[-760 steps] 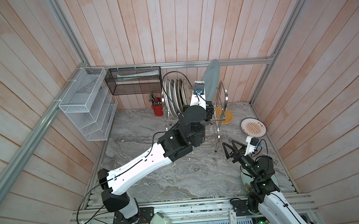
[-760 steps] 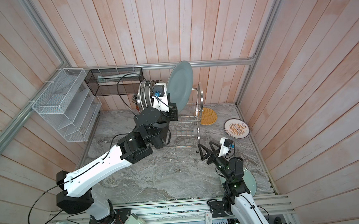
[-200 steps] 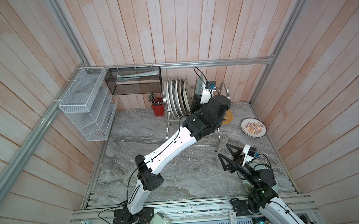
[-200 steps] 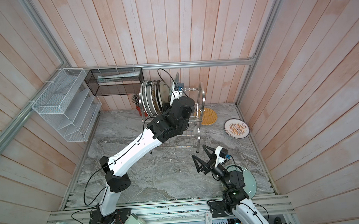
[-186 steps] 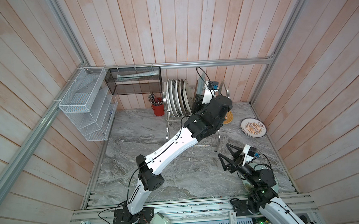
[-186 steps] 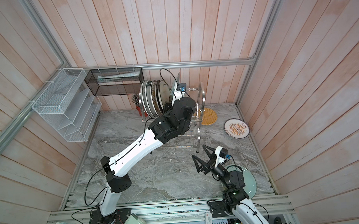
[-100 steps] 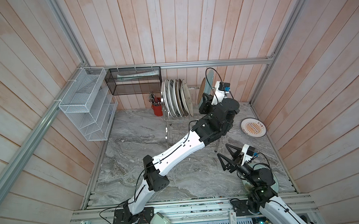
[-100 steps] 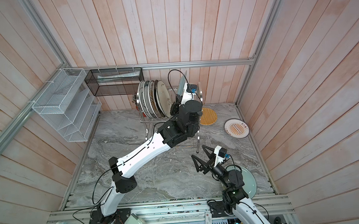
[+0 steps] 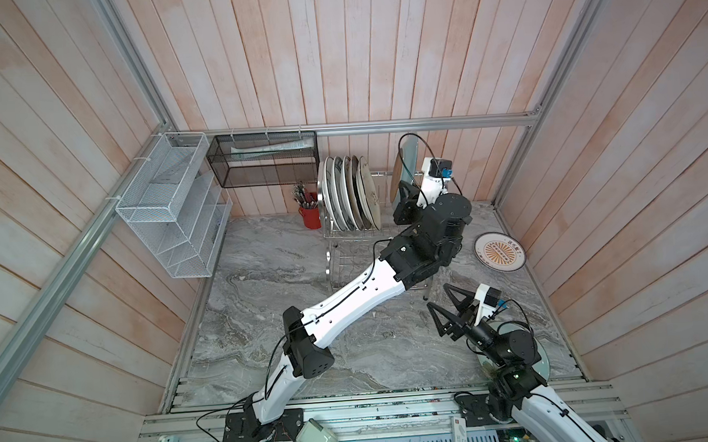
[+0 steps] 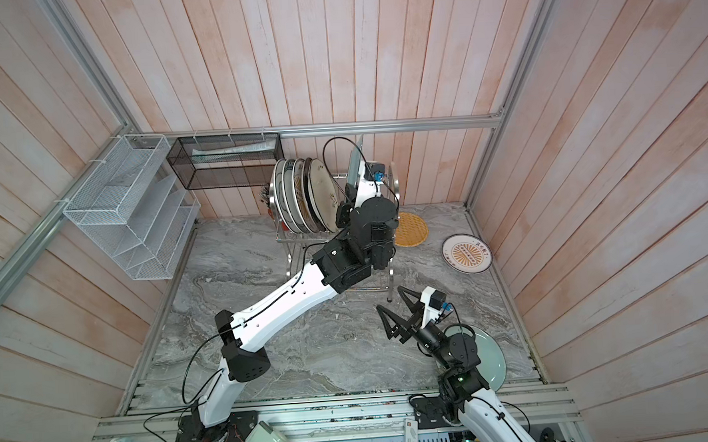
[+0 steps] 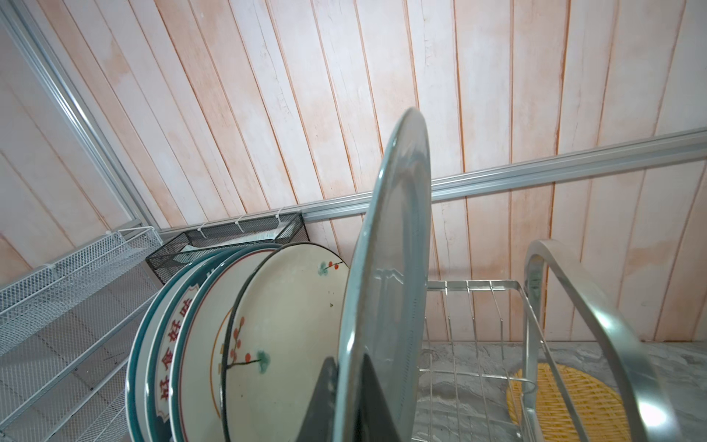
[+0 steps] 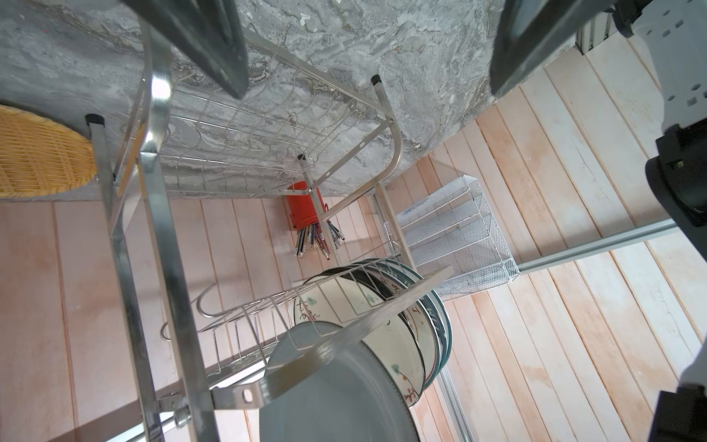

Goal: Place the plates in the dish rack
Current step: 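Open the left gripper and release the teal plate in the rack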

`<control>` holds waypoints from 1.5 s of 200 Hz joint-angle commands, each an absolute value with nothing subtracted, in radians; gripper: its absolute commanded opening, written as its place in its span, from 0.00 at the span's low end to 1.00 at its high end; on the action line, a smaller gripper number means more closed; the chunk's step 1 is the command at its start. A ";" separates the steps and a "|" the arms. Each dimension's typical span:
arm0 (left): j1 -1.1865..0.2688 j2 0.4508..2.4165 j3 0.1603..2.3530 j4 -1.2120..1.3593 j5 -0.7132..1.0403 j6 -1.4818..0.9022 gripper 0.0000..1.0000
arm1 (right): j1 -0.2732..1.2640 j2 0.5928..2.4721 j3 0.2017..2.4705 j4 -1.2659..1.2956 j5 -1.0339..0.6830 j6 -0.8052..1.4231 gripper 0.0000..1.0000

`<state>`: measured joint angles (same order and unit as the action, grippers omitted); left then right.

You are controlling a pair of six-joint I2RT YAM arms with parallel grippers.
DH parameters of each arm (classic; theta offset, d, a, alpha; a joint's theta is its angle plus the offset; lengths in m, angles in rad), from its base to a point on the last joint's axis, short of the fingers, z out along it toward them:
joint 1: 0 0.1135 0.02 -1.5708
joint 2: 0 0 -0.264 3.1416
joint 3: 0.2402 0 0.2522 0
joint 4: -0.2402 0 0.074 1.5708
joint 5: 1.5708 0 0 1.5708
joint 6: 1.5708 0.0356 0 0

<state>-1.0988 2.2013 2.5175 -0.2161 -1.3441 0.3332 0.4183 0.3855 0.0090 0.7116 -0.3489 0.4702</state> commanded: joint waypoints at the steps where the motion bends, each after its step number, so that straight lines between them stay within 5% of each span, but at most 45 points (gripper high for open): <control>1: -1.085 2.128 2.499 -0.036 -1.402 0.388 0.00 | 0.426 0.385 -0.005 0.751 -0.346 0.473 0.98; 64: -1.081 2.070 2.417 -0.063 -1.373 0.330 0.00 | 0.428 0.392 -0.005 0.756 -0.347 0.472 0.98; 185: -1.036 2.078 2.520 -0.668 -1.208 -0.228 0.00 | 0.433 0.417 -0.005 0.764 -0.345 0.467 0.98; 244: -1.051 2.069 2.514 -0.385 -1.308 0.059 0.00 | 0.439 0.433 -0.003 0.774 -0.344 0.465 0.98; 300: -1.047 2.053 2.494 -0.421 -1.301 0.024 0.00 | 0.443 0.434 -0.003 0.774 -0.340 0.463 0.98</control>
<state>-1.0508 2.1281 2.4851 -0.4931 -1.2659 0.0383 0.4362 0.4355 0.0090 0.7376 -0.3485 0.4694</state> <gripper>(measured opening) 0.091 0.979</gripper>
